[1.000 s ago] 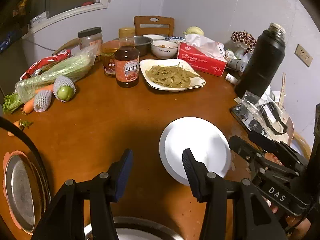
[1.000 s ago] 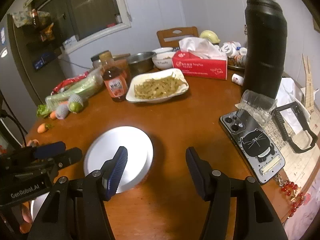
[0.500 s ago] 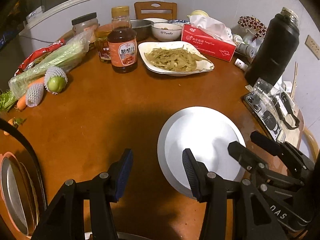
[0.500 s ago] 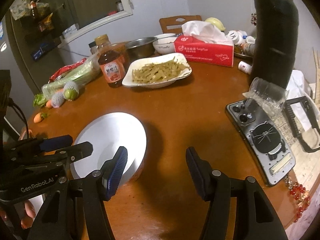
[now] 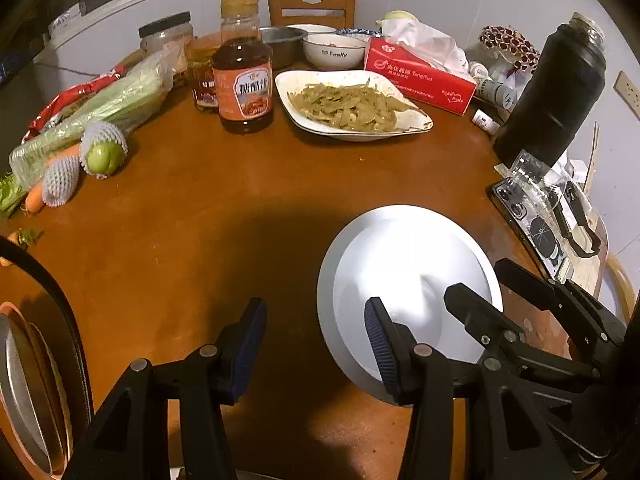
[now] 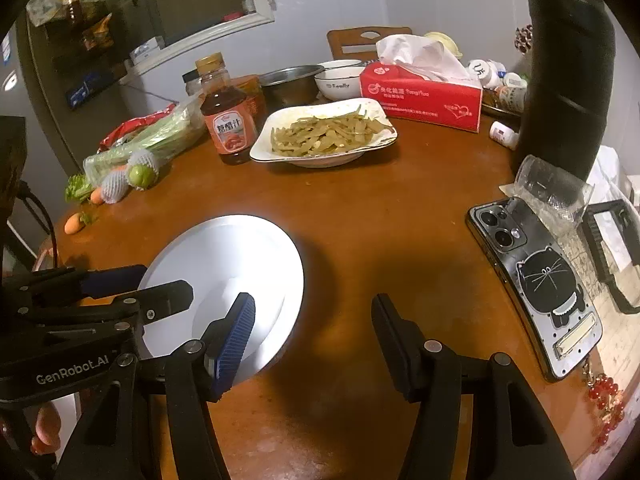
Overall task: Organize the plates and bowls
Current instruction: 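Move the left tool to the second white plate and grasp its rim, then lift the second white plate off the table with the left tool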
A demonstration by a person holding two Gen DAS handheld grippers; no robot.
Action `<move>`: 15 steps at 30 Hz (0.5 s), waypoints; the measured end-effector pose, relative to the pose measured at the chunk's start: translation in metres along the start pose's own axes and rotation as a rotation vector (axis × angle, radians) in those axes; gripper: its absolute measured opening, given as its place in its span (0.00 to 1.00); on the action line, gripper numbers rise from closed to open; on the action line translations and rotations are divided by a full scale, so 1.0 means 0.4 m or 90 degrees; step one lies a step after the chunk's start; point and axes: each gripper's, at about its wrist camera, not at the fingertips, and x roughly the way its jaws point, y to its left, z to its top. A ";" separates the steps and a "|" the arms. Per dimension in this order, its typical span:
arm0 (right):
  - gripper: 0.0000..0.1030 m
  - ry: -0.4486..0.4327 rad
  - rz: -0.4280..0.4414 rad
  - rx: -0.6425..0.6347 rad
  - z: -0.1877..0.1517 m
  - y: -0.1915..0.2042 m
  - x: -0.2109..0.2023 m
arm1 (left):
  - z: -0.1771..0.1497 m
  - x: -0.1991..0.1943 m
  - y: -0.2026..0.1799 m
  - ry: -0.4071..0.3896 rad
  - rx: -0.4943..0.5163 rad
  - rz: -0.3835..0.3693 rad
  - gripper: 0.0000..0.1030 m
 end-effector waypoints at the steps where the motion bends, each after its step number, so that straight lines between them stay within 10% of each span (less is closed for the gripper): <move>1: 0.60 0.000 0.002 -0.002 0.000 0.001 0.001 | -0.001 0.002 0.001 0.001 -0.001 0.000 0.49; 15: 0.30 -0.004 0.026 -0.034 -0.003 0.040 -0.003 | -0.019 0.021 -0.025 0.032 0.022 -0.044 0.22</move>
